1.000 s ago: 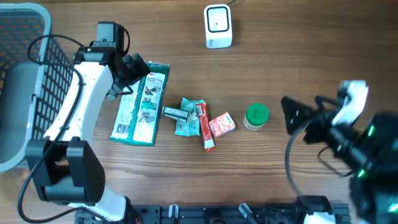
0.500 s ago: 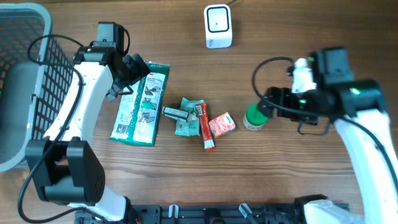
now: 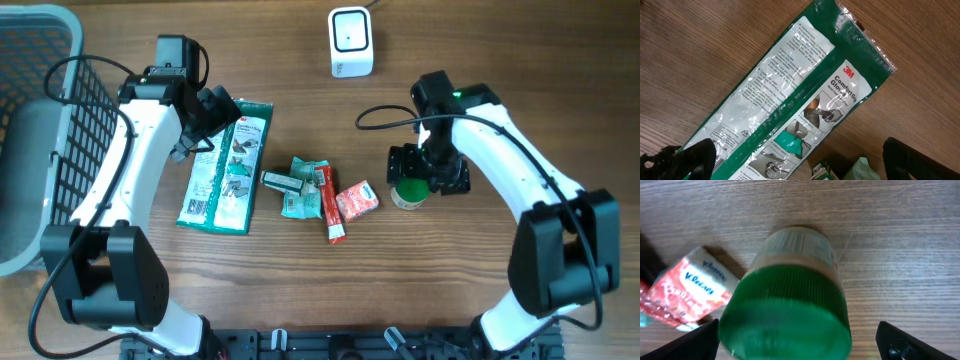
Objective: Scan the item barcode
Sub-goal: 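Reach the right gripper to the green-capped jar and grasp it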
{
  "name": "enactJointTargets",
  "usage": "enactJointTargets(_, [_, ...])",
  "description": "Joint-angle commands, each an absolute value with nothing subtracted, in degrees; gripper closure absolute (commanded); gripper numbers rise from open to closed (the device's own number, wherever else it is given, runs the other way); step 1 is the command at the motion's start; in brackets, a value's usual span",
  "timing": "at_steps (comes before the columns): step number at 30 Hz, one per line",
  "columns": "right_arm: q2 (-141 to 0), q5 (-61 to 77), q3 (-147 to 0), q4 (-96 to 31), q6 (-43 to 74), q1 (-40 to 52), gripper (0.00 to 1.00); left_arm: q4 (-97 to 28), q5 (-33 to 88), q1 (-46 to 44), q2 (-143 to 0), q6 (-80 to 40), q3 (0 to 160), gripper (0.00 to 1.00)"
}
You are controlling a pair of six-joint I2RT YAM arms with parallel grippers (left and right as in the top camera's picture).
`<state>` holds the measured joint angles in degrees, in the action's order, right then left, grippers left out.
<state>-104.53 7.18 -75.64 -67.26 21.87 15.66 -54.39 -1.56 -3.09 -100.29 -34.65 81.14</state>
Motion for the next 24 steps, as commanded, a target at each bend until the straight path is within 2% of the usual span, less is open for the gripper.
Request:
enactJointTargets(1, [-105.8, 6.0, -76.4, -66.5, 23.2, 15.8, 0.00, -54.4, -1.5, -3.1, -100.3, -35.2, 80.8, 0.00])
enactJointTargets(7, [-105.8, 5.9, -76.4, -64.1, 23.9, 15.8, 0.00, -54.4, -1.5, -3.1, -100.3, -35.2, 80.8, 0.00])
enactJointTargets(9, [-105.8, 6.5, -76.4, -64.9, 24.2, 15.8, 0.20, -54.4, -1.5, -3.1, -100.3, -35.2, 80.8, 0.00])
enactJointTargets(12, [-105.4, 5.3, -76.4, -65.1, 26.4, 17.0, 0.26, -54.4, -1.5, -3.1, -100.3, -35.2, 80.8, 0.00])
enactJointTargets(17, [-105.0, 1.1, -76.4, -65.0, 31.3, 18.5, 0.22, -54.4, -1.5, -3.1, -100.3, -35.2, 80.8, 0.00])
enactJointTargets(19, [-105.0, 1.1, -76.3, -65.0, 31.7, 18.5, 0.14, -54.4, -1.5, -3.1, -100.3, -35.2, 80.8, 0.00])
enactJointTargets(21, [-105.0, 1.1, -75.7, -64.4, 31.7, 18.5, 0.00, -54.4, -1.5, -3.1, -100.3, -35.2, 80.8, 0.00])
enactJointTargets(24, [-105.0, 1.3, -73.8, -63.4, 32.2, 18.6, 0.01, -54.4, -1.5, -3.1, -100.3, -35.2, 80.8, 0.00])
